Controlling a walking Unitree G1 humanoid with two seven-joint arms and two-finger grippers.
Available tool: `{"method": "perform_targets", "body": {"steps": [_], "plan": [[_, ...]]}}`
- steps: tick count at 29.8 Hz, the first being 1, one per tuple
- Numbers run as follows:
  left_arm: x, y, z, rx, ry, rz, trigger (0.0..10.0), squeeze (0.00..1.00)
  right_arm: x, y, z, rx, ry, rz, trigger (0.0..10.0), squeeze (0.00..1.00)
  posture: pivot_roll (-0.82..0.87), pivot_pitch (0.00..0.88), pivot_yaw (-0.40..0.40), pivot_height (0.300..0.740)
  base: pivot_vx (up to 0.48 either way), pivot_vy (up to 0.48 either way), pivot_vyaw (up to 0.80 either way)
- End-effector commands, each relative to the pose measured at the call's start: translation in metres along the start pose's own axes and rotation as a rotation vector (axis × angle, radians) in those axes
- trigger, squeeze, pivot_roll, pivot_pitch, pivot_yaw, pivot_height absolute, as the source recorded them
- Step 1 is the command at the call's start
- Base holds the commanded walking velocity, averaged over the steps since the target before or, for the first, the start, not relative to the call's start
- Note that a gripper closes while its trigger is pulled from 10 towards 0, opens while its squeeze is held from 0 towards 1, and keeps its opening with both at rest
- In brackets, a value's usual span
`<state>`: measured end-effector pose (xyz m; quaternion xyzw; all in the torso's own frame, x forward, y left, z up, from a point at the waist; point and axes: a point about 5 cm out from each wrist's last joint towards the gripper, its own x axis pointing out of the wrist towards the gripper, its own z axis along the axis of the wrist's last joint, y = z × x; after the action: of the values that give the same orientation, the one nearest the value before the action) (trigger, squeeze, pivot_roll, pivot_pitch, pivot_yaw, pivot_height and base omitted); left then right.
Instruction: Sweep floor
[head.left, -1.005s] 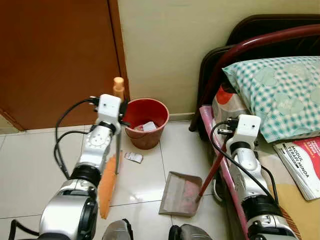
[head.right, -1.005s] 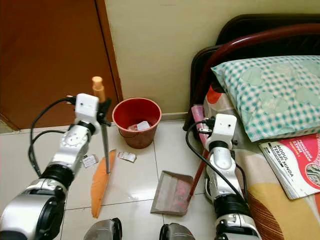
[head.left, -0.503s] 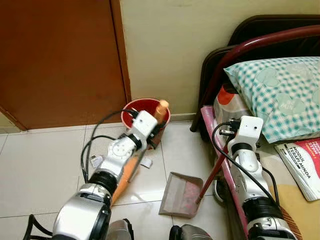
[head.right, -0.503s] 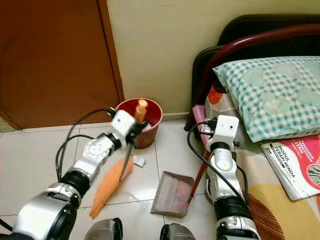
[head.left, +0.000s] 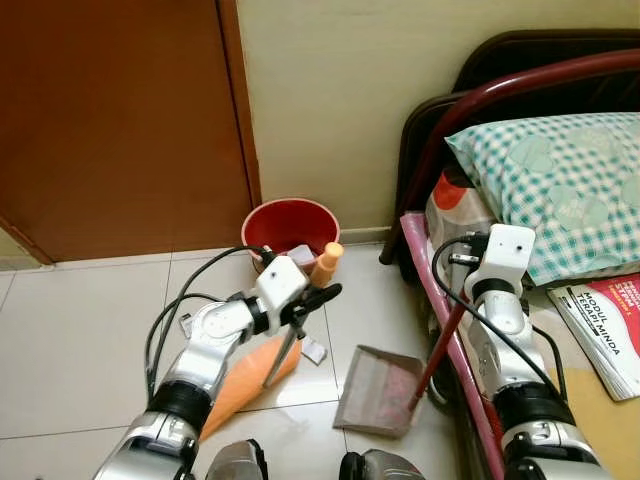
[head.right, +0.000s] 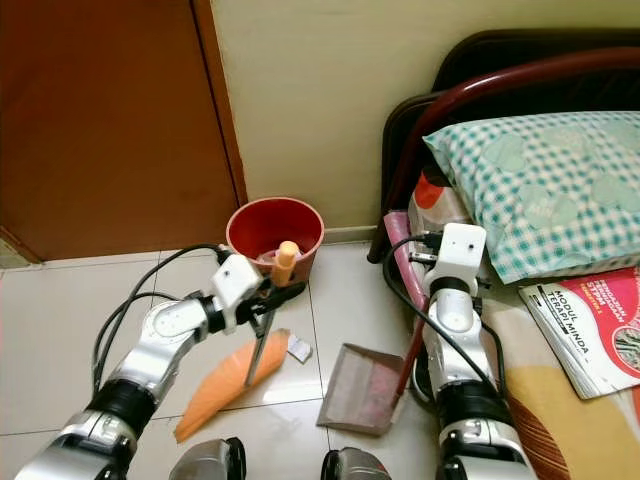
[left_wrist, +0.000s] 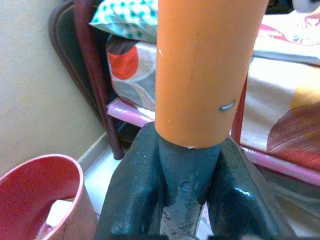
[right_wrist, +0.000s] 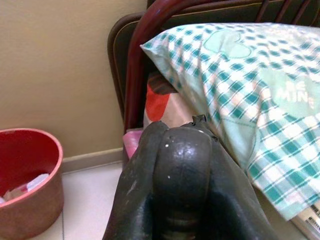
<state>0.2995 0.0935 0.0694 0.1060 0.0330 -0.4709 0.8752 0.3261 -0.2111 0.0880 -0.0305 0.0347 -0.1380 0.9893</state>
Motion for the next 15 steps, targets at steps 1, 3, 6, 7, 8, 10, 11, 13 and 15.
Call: {"method": "perform_targets", "body": {"steps": [1,3,6,7,8,10,11,13,15], "plan": [[0.000,-0.007,-0.002,-0.088,-0.021,-0.015,10.0,0.00,0.004,0.003,0.005,0.005,-0.008,-0.004,10.0,0.00,0.01,0.119,-0.033,0.740,0.000,0.000,0.00],[0.000,-0.007,0.003,-0.114,-0.054,-0.001,10.0,0.00,0.005,0.009,0.003,0.009,0.017,0.004,10.0,0.00,0.01,0.120,-0.036,0.740,0.000,0.000,0.00],[0.004,-0.010,0.016,-0.170,-0.122,0.023,10.0,0.00,0.006,0.025,-0.003,-0.019,0.076,0.029,10.0,0.00,0.01,0.121,-0.040,0.740,0.000,0.000,0.00],[0.006,-0.012,0.021,-0.191,-0.143,0.024,10.0,0.00,0.006,0.030,-0.004,-0.026,0.088,0.039,10.0,0.00,0.02,0.121,-0.042,0.740,0.000,0.000,0.00],[0.008,-0.014,0.025,-0.210,-0.160,0.024,10.0,0.00,0.006,0.035,-0.004,-0.032,0.096,0.051,10.0,0.00,0.02,0.121,-0.042,0.740,0.000,0.000,0.00],[0.016,-0.020,0.036,-0.252,-0.207,0.016,10.0,0.00,0.006,0.048,-0.004,-0.038,0.096,0.093,10.0,0.00,0.02,0.120,-0.045,0.740,0.000,0.000,0.00],[0.019,-0.022,0.041,-0.267,-0.226,0.012,10.0,0.00,0.005,0.052,-0.003,-0.037,0.098,0.111,10.0,0.00,0.02,0.120,-0.045,0.740,0.000,0.000,0.00],[0.023,-0.025,0.048,-0.299,-0.255,0.014,10.0,0.00,0.004,0.060,-0.004,-0.029,0.110,0.142,10.0,0.00,0.02,0.120,-0.045,0.740,0.000,0.000,0.00],[0.024,-0.022,0.051,-0.295,-0.265,0.037,10.0,0.00,0.003,0.064,-0.006,-0.024,0.123,0.161,10.0,0.00,0.02,0.121,-0.045,0.740,0.000,0.000,0.00]]}}
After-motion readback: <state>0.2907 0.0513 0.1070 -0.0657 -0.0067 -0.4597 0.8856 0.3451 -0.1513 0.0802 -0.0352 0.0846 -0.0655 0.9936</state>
